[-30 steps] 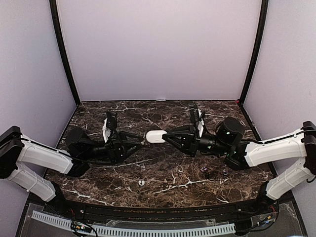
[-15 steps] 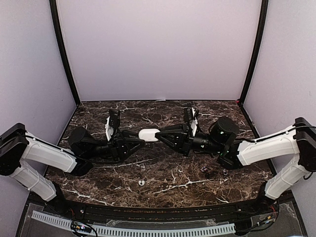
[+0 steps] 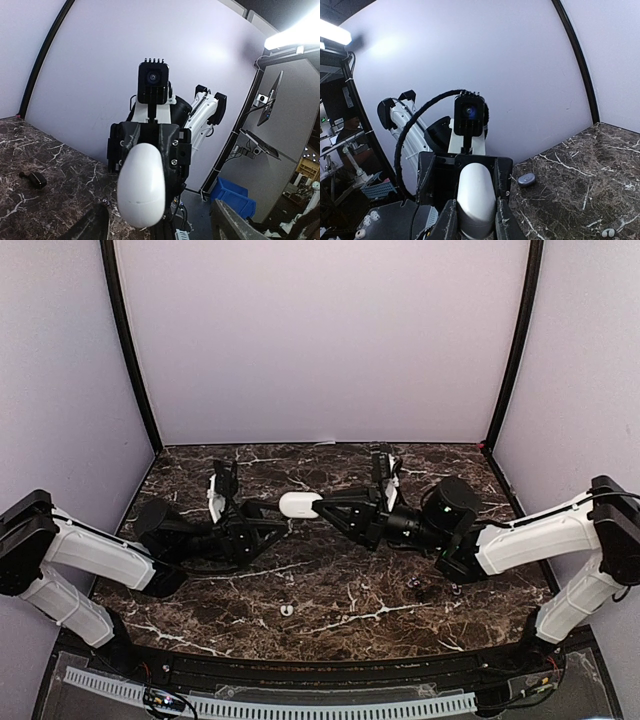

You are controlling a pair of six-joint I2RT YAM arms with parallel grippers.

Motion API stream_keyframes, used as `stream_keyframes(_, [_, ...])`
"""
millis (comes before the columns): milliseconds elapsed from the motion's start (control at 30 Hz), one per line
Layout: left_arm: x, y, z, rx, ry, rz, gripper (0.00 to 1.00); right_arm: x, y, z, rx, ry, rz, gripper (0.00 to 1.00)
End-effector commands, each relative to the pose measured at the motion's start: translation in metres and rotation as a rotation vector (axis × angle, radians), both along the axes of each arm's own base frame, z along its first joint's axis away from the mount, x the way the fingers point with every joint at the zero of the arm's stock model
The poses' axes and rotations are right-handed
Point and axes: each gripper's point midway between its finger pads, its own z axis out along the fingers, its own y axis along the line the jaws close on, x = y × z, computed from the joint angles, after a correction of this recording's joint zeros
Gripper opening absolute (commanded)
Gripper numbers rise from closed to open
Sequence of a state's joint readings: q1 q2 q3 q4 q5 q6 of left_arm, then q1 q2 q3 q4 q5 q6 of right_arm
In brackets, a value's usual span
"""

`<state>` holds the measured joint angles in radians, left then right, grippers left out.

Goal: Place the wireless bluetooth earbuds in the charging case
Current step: Pass from the right arm to the left

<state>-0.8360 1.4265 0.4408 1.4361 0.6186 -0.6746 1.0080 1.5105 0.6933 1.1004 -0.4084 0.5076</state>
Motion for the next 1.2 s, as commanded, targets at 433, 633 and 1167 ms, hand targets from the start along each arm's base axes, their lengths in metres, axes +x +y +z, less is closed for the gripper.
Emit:
stream_keyframes(433, [-0.004, 0.013, 0.008, -0.096, 0.107, -0.073, 0.74, 0.005, -0.042, 0.048, 0.173, 0.003, -0.164, 0.1])
stream_keyframes(633, [-0.001, 0.007, 0.007, -0.083, 0.112, -0.094, 0.72, 0.001, -0.035, 0.044, 0.146, -0.004, -0.124, 0.1])
stream_keyframes(1167, [0.007, -0.001, 0.003, -0.035, 0.053, -0.053, 0.48, -0.007, 0.0, 0.014, 0.079, 0.014, 0.017, 0.09])
